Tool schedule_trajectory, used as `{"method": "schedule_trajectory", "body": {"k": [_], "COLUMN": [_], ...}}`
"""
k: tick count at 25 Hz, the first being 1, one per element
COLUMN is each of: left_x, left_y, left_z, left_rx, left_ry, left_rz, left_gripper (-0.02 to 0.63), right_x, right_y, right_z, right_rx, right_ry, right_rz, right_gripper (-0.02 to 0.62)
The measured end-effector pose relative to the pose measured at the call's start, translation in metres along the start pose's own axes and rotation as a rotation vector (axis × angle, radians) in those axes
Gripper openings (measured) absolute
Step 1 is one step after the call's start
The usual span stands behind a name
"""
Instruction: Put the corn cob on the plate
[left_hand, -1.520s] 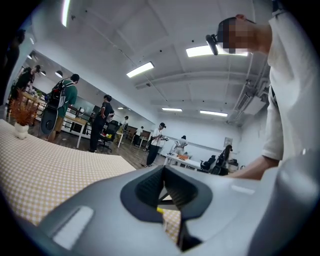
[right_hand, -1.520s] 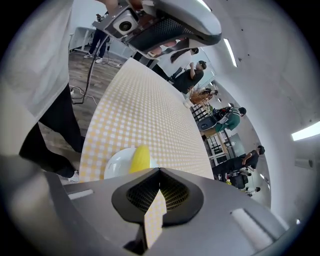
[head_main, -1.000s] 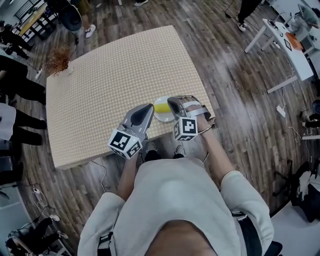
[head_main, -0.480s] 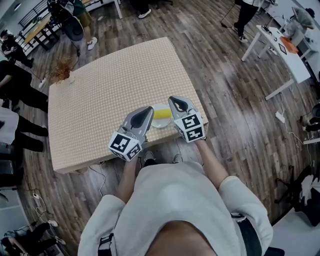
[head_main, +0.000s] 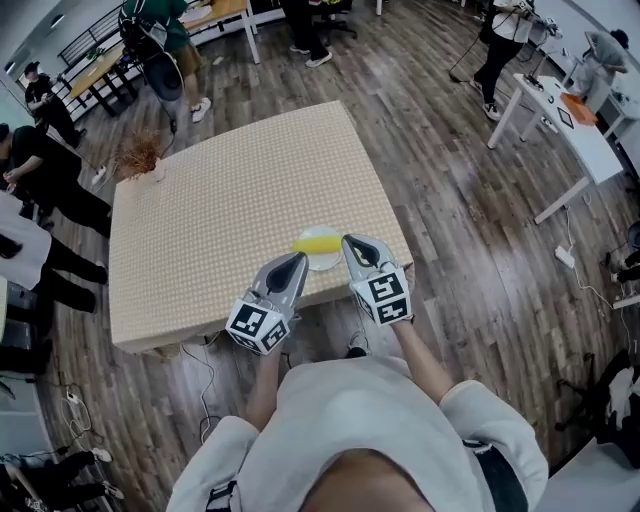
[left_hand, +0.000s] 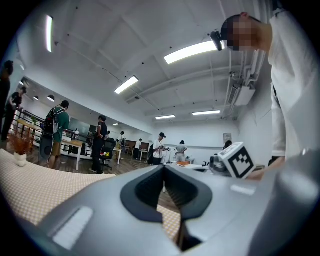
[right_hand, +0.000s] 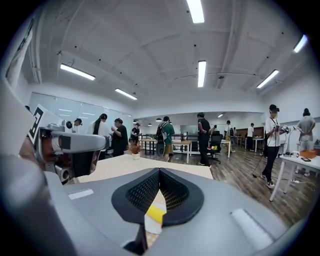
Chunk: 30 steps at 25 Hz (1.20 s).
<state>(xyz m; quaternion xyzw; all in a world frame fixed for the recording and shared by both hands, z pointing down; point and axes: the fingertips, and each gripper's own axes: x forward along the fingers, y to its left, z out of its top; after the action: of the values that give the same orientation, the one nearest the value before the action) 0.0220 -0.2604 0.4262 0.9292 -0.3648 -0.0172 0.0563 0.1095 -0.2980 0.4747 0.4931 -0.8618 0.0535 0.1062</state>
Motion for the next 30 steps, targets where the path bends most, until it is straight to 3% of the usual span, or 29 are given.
{"method": "schedule_trajectory", "body": {"k": [6,14,19,24,30], "left_x": [-0.044,-0.157,-0.201,-0.226,-0.236], "left_y": [-0.001,-0.045,-0.070,-0.099,-0.124], "left_z": [0.011,-0.033,-0.032,-0.031,-0.026], "left_rx": [0.017,-0.062,-0.064,-0.045,-0.041], "left_ry": [-0.033,0.037,0.021,0.022,0.010], "left_rz": [-0.008,-0.085,-0.139,-0.190,-0.183], "left_gripper": [0.008,0.008,0.008,0.008,0.008], "right_x": [-0.049,-0.112,-0.149,-0.177,-0.192], "right_y": [0.038,0.143,0.195,0.217,0.232], "right_z": [0.008,-0.007,-0.017,-0.012,-0.009], "right_rx": [0.021,0.082,0.082,0.066,0.071], "right_ry": [-0.048,-0.105,-0.099,-0.122,-0.132], "right_rz": [-0.019,-0.056,-0.099,-0.126,-0.080], "right_gripper": [0.000,0.000,-0.002,-0.002,-0.003]}}
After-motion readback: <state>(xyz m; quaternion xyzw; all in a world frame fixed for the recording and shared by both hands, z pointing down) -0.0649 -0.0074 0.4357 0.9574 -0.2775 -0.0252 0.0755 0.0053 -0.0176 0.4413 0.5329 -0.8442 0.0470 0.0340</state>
